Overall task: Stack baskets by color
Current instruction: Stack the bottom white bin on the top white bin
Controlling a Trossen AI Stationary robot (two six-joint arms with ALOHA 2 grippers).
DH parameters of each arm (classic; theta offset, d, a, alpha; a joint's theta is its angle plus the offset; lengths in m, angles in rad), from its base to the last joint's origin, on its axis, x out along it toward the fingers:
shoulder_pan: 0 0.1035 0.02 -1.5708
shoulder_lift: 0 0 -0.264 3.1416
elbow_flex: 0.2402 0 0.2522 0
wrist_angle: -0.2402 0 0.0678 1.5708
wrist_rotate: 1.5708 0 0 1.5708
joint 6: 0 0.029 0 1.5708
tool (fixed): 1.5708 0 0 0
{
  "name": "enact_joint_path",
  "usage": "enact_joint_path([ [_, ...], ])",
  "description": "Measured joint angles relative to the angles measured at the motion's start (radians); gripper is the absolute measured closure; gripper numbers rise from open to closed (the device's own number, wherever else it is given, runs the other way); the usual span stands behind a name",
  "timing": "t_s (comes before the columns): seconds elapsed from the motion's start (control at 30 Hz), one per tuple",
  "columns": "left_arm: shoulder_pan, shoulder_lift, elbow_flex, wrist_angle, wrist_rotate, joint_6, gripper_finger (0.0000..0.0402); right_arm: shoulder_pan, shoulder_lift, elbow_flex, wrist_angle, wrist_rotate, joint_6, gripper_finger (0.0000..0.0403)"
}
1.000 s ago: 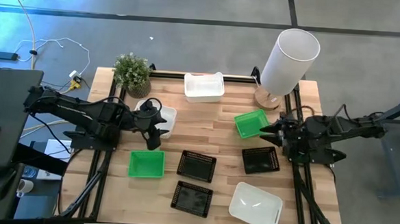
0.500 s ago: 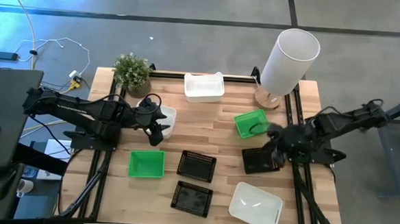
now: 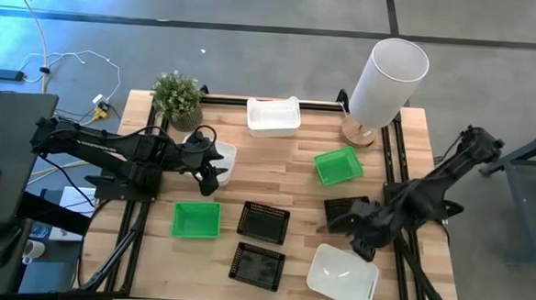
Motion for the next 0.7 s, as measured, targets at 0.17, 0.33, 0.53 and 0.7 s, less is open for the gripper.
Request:
enact_joint_path([
  [0.17,0.000,0.000,0.000,-0.001,0.036,-0.010,0.0209,0.070,0.109,0.039,-0.018,0.008,0.022,0.0242],
  [0.33,0.000,0.000,0.000,-0.001,0.083,-0.012,0.0209,0.109,0.200,0.040,-0.012,-0.031,0.088,0.0242],
  [0.53,0.000,0.000,0.000,-0.001,0.080,-0.026,0.0209,0.154,0.274,0.040,0.036,-0.073,0.156,0.0242],
  [0.7,0.000,0.000,0.000,-0.001,0.078,-0.026,0.0209,0.183,0.311,0.040,0.040,-0.060,0.201,0.0242],
])
